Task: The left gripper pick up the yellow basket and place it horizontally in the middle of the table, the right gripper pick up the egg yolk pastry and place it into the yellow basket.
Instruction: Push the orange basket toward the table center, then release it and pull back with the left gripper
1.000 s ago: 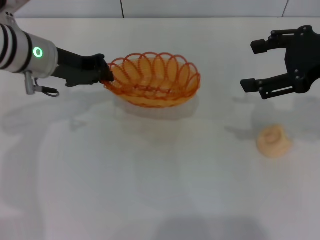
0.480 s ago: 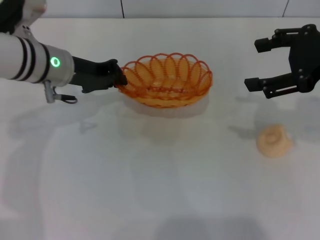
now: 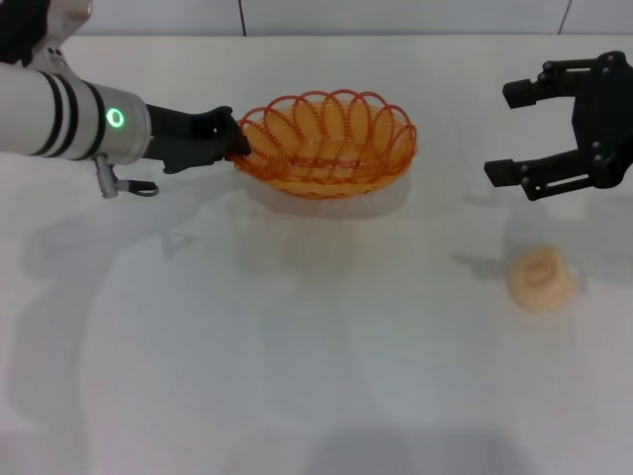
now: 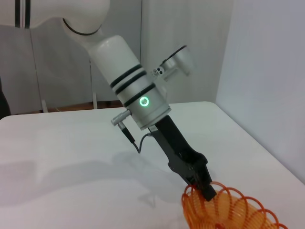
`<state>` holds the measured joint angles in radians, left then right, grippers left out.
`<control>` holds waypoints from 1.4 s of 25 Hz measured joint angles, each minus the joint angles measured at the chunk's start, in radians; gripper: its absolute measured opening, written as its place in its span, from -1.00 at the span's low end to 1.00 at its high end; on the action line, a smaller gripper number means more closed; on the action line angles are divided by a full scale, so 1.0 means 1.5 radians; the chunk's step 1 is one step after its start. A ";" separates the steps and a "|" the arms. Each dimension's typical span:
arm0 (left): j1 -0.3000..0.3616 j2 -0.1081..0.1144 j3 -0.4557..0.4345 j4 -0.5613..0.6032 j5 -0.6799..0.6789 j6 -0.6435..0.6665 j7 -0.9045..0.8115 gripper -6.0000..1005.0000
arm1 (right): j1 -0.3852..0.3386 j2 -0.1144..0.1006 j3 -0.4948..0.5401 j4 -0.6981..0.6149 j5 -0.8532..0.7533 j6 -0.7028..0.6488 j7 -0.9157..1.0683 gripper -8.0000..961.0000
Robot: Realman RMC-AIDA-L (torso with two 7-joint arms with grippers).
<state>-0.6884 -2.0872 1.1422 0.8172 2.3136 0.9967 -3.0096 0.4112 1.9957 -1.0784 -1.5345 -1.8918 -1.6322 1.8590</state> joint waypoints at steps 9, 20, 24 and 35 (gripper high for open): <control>-0.002 0.000 0.031 -0.025 -0.028 -0.030 0.002 -0.81 | -0.003 0.002 0.000 0.000 0.002 -0.003 0.000 0.78; -0.005 0.002 0.040 -0.046 -0.039 -0.027 0.000 -0.81 | -0.003 0.005 0.000 0.001 0.003 -0.009 0.000 0.78; -0.005 0.002 0.040 -0.046 -0.040 -0.027 0.000 -0.81 | -0.003 0.005 0.000 0.001 0.003 -0.009 0.000 0.78; -0.012 0.003 0.038 -0.045 -0.041 -0.025 0.000 -0.81 | -0.002 0.005 0.000 -0.001 0.004 -0.009 -0.001 0.78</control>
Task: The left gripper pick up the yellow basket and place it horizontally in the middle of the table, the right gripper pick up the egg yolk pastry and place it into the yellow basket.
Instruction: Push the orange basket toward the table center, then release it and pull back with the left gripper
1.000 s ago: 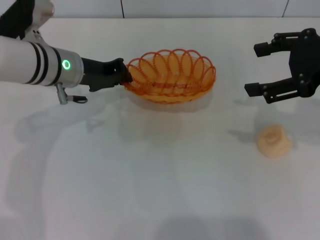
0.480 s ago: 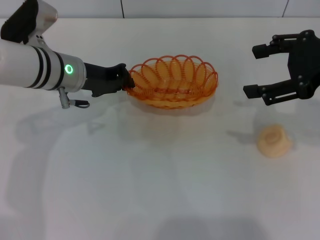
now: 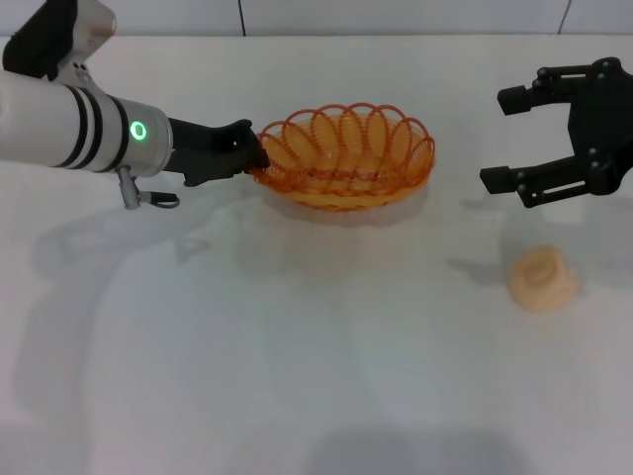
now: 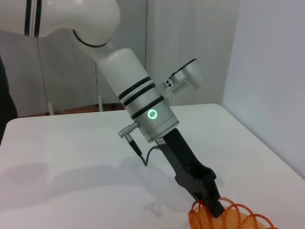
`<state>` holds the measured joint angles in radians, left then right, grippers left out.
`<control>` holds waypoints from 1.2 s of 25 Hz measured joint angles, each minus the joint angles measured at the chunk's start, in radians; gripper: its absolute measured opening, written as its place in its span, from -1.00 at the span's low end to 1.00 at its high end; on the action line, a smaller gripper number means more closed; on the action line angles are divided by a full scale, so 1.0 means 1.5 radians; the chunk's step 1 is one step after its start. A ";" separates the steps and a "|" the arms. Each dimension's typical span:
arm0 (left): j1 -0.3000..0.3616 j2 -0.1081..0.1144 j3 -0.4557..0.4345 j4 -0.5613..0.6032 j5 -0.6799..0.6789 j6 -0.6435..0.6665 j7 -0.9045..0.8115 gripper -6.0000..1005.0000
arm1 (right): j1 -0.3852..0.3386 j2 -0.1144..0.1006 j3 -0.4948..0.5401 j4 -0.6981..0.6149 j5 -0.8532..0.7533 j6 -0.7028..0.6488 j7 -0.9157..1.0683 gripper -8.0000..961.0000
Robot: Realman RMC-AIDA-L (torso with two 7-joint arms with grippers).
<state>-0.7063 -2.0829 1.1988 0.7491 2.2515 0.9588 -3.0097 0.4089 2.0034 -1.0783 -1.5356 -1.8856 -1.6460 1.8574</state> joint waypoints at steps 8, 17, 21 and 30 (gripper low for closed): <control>-0.001 0.002 -0.004 -0.004 0.000 -0.008 0.000 -0.79 | -0.001 0.001 0.000 0.002 0.001 0.000 -0.007 0.78; 0.000 0.001 -0.003 -0.015 0.000 -0.019 0.000 -0.77 | -0.002 0.001 0.000 0.004 0.001 0.000 -0.007 0.78; 0.000 0.000 -0.003 -0.020 -0.007 -0.022 0.003 -0.76 | -0.003 0.002 -0.001 0.005 0.001 0.000 -0.007 0.78; 0.001 0.001 0.001 -0.017 -0.036 -0.023 0.017 -0.74 | -0.010 0.003 0.001 0.001 0.001 -0.009 -0.007 0.78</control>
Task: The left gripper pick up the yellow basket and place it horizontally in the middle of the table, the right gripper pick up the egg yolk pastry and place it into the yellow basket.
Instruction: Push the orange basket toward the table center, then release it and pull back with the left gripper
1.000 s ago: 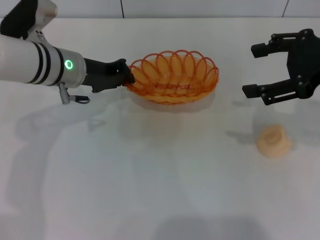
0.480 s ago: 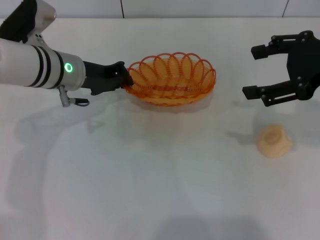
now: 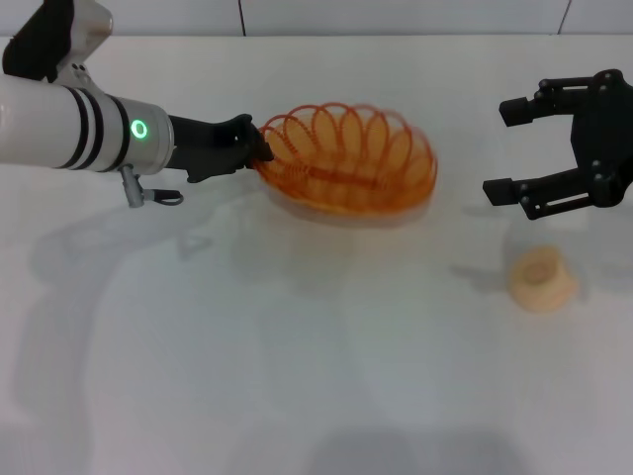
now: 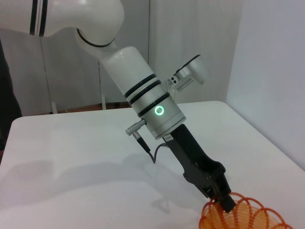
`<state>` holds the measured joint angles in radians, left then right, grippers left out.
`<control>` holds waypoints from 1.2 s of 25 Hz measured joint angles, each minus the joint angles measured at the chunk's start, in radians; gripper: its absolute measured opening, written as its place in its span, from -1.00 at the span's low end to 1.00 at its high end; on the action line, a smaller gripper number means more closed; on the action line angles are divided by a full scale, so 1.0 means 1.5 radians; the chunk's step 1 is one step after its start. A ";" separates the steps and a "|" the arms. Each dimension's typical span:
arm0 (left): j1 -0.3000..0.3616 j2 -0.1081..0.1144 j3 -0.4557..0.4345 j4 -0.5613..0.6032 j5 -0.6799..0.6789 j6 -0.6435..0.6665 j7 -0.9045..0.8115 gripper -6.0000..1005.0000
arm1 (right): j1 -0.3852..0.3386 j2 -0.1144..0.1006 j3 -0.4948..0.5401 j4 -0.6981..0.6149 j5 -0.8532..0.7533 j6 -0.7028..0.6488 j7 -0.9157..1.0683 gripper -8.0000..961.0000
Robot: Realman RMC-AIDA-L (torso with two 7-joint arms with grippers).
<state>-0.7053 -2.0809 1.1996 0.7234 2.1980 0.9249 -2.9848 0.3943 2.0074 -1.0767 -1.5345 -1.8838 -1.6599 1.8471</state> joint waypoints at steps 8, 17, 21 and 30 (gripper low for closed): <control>0.005 0.000 -0.001 -0.002 -0.026 0.000 0.015 -0.67 | 0.000 0.000 0.000 -0.001 0.001 0.000 0.000 0.78; 0.014 -0.001 0.001 -0.004 -0.063 0.008 0.051 -0.37 | -0.001 0.000 0.000 -0.002 0.001 -0.005 0.002 0.78; 0.022 -0.001 0.001 0.002 -0.084 0.019 0.081 -0.18 | -0.001 0.001 0.000 -0.003 0.001 -0.005 0.003 0.78; 0.063 0.003 -0.020 0.045 -0.090 0.028 0.112 0.39 | -0.002 0.001 0.000 -0.003 0.001 -0.001 0.008 0.78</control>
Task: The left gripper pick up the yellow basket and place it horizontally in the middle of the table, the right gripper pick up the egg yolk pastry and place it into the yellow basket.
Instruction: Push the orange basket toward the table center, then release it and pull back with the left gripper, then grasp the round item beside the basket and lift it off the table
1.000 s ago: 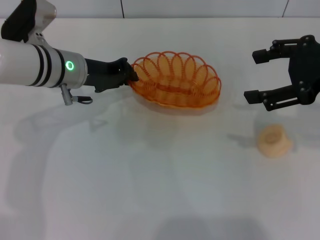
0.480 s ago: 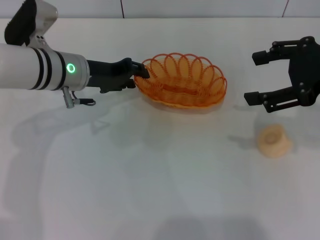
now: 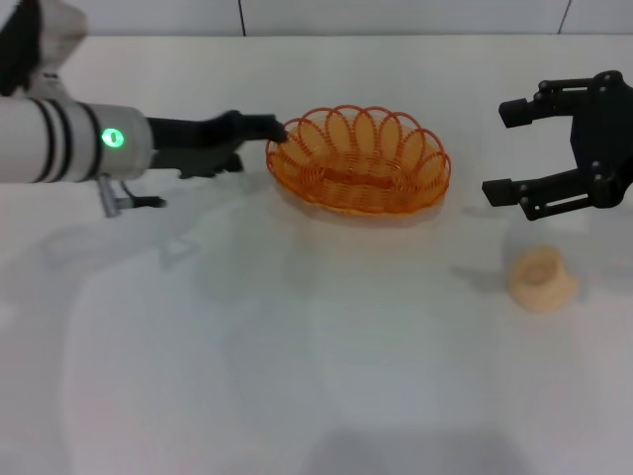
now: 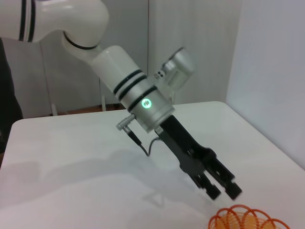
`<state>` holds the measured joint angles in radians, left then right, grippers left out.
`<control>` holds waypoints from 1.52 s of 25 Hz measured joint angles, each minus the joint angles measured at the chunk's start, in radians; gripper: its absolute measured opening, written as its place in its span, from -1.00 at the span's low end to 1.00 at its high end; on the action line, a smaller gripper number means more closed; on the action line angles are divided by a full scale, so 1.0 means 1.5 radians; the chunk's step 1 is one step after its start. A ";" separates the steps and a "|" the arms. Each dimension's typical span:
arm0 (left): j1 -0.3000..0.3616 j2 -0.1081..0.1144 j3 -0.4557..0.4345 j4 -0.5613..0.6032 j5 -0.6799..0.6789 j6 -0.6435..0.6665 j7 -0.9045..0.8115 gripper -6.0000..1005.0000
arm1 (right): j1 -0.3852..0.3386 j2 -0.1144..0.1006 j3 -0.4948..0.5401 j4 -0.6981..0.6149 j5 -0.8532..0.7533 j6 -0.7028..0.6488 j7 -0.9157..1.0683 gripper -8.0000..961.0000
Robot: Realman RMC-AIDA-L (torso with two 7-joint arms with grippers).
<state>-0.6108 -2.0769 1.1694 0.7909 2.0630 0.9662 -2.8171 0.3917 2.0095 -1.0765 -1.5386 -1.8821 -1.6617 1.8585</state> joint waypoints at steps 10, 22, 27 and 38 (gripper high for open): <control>0.049 0.010 -0.161 0.064 -0.087 0.072 0.169 0.65 | 0.001 0.002 0.014 0.012 -0.004 0.037 0.035 0.78; 0.056 0.086 -0.294 0.065 -0.114 0.243 0.376 0.63 | 0.008 0.001 0.012 0.035 -0.075 0.086 0.142 0.78; 0.063 0.113 -0.297 0.099 -0.111 0.319 0.442 0.63 | 0.017 0.001 0.004 0.031 -0.110 0.090 0.189 0.72; 0.035 0.131 -0.285 0.163 0.028 0.493 0.481 0.63 | 0.055 0.002 -0.068 0.018 -0.243 0.087 0.300 0.67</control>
<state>-0.5588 -1.8809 0.7415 1.0349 2.1052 1.7057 -2.0957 0.4745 2.0122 -1.1788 -1.5111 -2.2461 -1.5310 2.3085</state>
